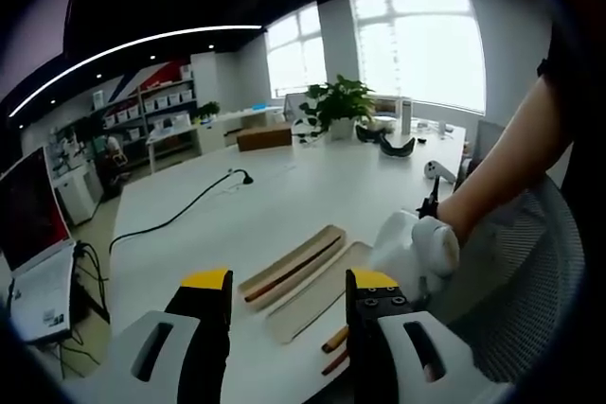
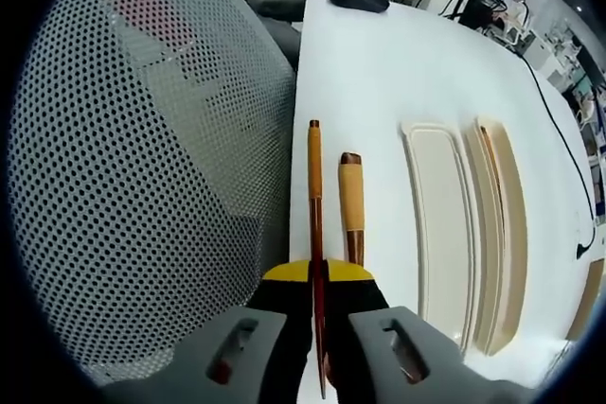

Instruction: Arrange the utensils inside the cutlery case until each visible utensil rests in its matching compartment.

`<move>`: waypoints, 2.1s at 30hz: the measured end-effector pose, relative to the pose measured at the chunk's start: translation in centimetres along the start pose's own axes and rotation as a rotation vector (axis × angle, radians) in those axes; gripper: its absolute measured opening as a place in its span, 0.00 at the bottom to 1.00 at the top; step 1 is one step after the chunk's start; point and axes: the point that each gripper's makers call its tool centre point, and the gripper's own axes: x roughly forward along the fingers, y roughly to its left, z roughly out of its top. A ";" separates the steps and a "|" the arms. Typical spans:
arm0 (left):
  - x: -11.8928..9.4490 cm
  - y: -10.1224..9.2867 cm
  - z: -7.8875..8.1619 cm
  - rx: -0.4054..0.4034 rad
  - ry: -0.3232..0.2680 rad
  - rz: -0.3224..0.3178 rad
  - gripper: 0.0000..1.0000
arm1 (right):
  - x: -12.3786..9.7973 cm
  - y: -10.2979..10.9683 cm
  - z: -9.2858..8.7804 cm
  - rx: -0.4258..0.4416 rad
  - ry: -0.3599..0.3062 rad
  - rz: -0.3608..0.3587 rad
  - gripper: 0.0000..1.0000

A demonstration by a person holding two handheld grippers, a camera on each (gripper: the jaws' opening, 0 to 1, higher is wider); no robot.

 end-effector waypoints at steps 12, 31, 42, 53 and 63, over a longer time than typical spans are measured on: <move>-0.1 0.2 -0.1 -0.008 -0.007 -0.006 0.49 | -0.3 -0.3 0.4 0.019 -0.002 -0.009 0.00; -0.2 0.3 -0.1 -0.012 -0.020 -0.012 0.49 | -1.7 -1.0 0.5 0.053 -0.003 -0.034 0.00; -0.2 0.4 -0.1 -0.020 -0.019 -0.009 0.49 | -3.3 -1.5 1.1 0.057 -0.026 -0.058 0.00; 0.1 0.3 -0.4 -0.002 0.010 -0.006 0.49 | -5.2 -2.1 1.9 0.022 -0.050 -0.068 0.00; 0.1 0.2 -0.4 0.076 0.031 0.018 0.49 | -6.4 -3.6 1.7 0.016 -0.040 -0.098 0.00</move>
